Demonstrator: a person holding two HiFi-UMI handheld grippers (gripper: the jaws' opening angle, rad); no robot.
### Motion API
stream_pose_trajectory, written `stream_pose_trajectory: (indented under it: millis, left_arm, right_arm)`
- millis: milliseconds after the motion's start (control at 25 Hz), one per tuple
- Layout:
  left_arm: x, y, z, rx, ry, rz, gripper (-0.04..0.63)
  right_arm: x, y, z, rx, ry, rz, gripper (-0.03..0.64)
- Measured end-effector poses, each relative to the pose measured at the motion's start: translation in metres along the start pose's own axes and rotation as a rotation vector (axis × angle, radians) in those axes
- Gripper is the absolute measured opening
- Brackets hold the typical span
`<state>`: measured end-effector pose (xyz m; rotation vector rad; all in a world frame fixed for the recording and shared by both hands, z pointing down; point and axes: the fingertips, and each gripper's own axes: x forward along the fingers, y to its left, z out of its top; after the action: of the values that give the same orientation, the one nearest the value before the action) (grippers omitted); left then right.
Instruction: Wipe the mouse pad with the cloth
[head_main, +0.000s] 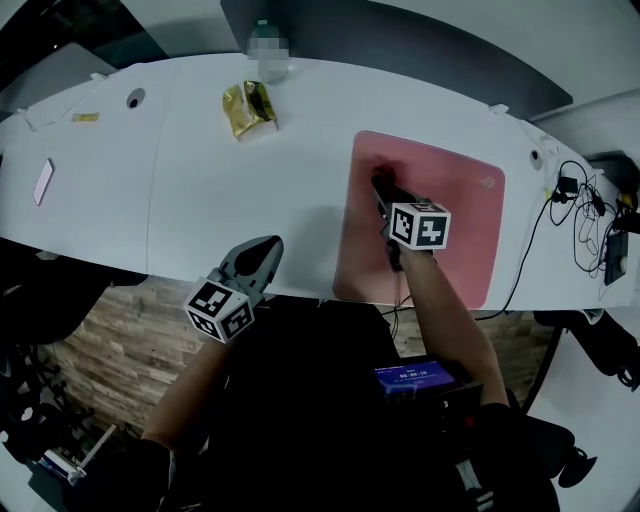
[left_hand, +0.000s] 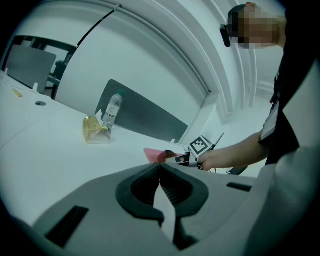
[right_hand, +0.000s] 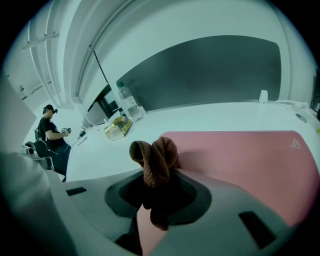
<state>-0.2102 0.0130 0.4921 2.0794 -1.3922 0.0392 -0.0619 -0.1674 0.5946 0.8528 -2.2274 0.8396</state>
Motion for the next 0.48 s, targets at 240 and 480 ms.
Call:
stream_pose_trajectory:
  millis: [240,480]
  left_arm:
    - [-0.001,0.009,0.003,-0.007,0.005,-0.014,0.009]
    - [0.001,0.015,0.004,-0.007,0.02,-0.031,0.009]
  right_arm:
    - [0.021,0.043,0.003,0.009,0.009,0.084,0.117]
    - [0.039,0.086,0.003,0.006,0.033,0.173,0.117]
